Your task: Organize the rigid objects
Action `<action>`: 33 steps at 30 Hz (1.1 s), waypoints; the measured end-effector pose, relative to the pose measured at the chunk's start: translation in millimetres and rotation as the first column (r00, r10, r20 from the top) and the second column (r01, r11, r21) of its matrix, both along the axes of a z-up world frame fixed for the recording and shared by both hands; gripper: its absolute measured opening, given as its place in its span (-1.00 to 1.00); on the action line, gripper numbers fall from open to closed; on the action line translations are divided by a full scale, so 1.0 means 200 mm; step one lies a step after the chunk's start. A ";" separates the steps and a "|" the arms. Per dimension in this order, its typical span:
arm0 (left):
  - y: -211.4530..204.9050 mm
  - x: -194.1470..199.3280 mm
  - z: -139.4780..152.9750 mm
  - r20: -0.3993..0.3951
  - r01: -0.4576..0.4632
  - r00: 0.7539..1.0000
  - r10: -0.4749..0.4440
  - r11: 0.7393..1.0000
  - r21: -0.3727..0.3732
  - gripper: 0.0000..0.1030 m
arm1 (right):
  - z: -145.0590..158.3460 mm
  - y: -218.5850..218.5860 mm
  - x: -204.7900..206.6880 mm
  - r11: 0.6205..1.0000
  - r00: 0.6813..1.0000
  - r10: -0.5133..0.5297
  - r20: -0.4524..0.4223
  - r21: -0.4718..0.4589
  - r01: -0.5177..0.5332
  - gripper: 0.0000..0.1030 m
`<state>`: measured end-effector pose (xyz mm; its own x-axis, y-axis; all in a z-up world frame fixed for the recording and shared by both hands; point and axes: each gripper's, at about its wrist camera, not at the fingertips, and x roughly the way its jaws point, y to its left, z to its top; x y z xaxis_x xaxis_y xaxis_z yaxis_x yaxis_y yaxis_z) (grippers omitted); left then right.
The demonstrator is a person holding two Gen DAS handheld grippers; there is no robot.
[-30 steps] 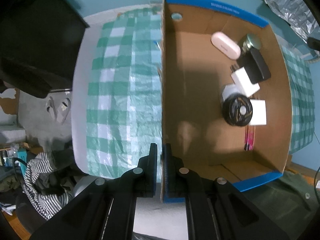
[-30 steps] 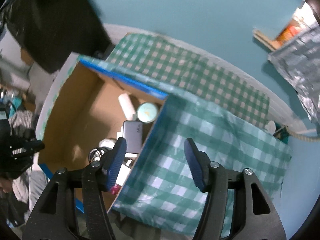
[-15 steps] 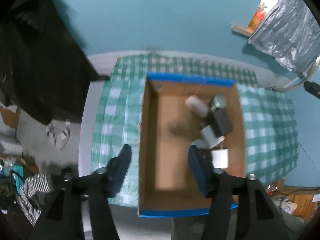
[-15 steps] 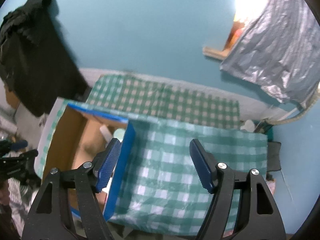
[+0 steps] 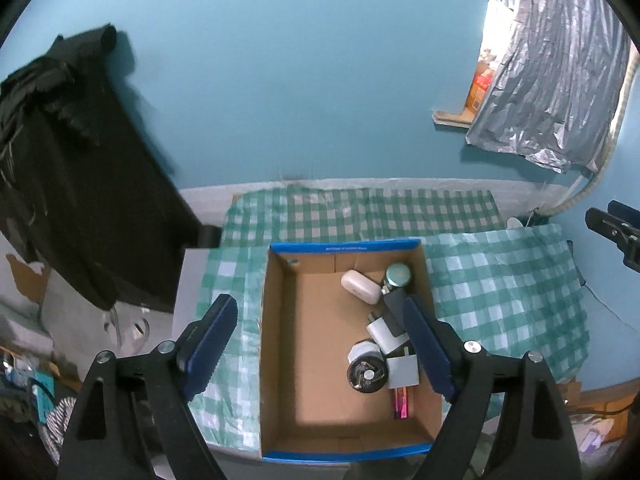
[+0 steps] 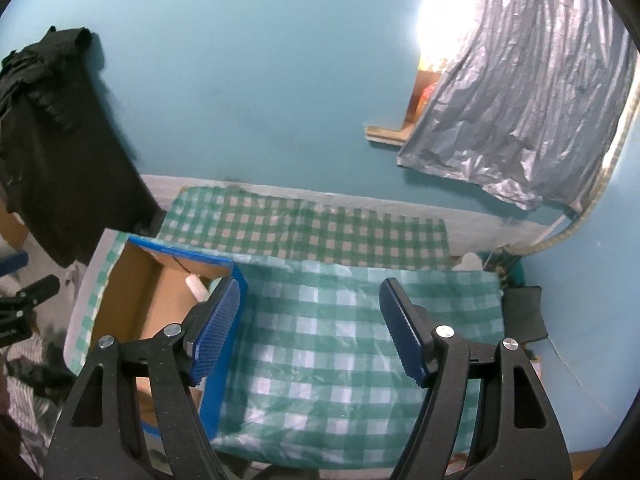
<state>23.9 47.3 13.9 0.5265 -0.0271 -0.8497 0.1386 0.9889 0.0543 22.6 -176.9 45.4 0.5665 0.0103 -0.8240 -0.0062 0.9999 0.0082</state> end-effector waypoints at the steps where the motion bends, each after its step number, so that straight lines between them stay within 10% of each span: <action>1: -0.01 -0.01 0.01 0.005 0.007 1.000 -0.007 1.000 0.007 0.67 | 0.00 -0.01 -0.01 1.000 1.000 -0.006 0.003 0.004 0.006 0.41; 33: -0.07 -0.11 0.03 -0.016 0.029 0.999 -0.029 0.999 0.018 0.68 | -0.04 -0.09 -0.08 0.998 0.998 -0.063 0.010 0.003 0.063 0.41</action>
